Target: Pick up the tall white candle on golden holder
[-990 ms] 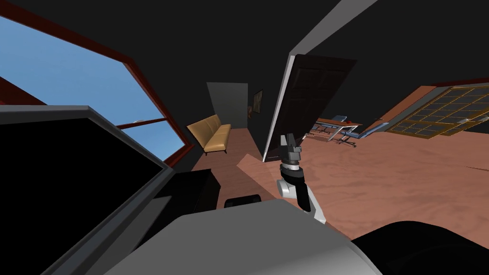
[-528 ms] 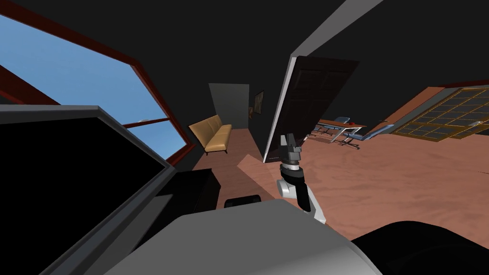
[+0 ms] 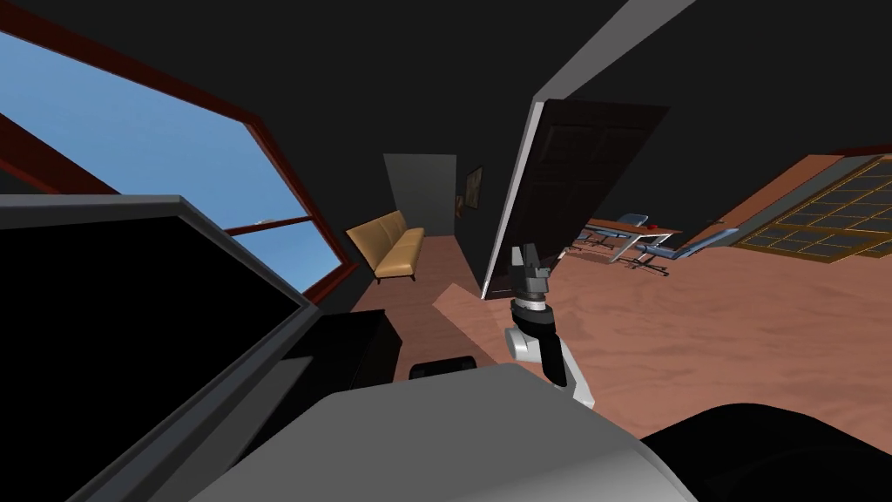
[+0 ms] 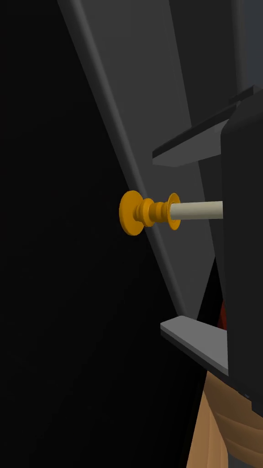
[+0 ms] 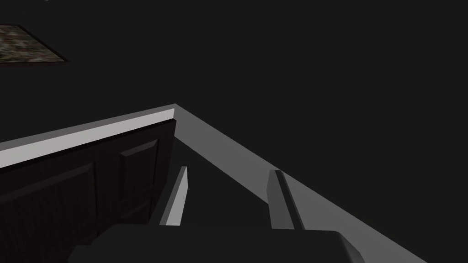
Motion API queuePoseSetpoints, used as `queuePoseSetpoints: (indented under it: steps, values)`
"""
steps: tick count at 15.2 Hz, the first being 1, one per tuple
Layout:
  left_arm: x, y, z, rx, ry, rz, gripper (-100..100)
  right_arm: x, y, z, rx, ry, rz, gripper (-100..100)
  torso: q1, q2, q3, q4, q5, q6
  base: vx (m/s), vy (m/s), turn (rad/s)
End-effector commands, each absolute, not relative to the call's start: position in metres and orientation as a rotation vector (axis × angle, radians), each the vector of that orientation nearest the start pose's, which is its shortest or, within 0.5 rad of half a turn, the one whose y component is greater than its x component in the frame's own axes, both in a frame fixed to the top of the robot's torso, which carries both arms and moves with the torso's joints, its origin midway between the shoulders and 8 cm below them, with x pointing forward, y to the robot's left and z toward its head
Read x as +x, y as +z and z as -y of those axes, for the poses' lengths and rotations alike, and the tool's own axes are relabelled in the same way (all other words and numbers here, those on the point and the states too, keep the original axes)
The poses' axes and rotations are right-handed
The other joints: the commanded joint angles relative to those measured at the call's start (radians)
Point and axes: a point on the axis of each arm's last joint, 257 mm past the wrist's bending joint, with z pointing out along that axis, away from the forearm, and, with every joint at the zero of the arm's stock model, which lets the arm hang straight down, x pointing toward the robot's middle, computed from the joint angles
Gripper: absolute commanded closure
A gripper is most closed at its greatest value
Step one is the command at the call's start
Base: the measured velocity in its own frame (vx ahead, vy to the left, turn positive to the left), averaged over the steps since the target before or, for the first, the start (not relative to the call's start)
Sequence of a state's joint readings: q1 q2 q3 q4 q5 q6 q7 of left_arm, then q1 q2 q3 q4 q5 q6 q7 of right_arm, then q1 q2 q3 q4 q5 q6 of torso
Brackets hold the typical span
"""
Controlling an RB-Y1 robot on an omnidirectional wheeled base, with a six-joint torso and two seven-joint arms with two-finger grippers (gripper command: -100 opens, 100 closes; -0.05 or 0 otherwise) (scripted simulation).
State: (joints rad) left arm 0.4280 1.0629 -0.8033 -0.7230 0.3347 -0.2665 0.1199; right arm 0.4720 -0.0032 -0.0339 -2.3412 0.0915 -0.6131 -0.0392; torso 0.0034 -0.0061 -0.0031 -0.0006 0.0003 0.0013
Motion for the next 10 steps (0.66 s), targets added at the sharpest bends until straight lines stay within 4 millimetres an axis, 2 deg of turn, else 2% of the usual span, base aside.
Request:
queuePoseSetpoints:
  steps: [1,2,3,6,7,8,10]
  values:
    - [-0.011,-0.508,-0.678,-1.284,0.245,-2.436,-100,0.311,0.078,0.265,0.443,1.301,-0.526,0,0.000,0.000,0.000,0.000,0.000,0.000,0.141,0.132,-0.071]
    - [-0.011,-0.506,-0.682,-1.283,0.256,-2.433,-100,0.311,0.078,0.265,0.443,1.300,-0.526,0,0.005,-0.002,-0.001,-0.001,0.001,0.000,0.086,0.184,-0.030]
    - [-0.012,-0.509,-0.676,-1.280,0.240,-2.439,-100,0.311,0.078,0.265,0.443,1.300,-0.526,0,0.010,-0.002,-0.001,-0.001,0.002,0.000,0.032,0.117,-0.021]
    - [-0.005,-0.520,-0.673,-1.282,0.259,-2.418,-100,0.311,0.078,0.265,0.443,1.301,-0.526,0,0.004,0.005,0.002,0.001,0.002,0.000,-0.014,0.038,-0.029]
    - [-0.007,-0.517,-0.674,-1.282,0.251,-2.423,-100,0.311,0.078,0.265,0.443,1.301,-0.526,0,0.003,0.006,0.003,0.001,0.002,-0.001,-0.021,0.015,-0.012]
    - [-0.010,-0.511,-0.676,-1.281,0.247,-2.433,100,0.311,0.078,0.265,0.443,1.301,-0.526,0,0.002,0.007,0.004,0.001,0.001,-0.001,0.004,-0.011,0.026]
    - [-0.009,-0.512,-0.676,-1.279,0.251,-2.432,100,0.311,0.078,0.265,0.443,1.301,-0.526,0,-0.002,0.006,0.003,0.001,0.000,-0.001,0.015,-0.033,0.036]
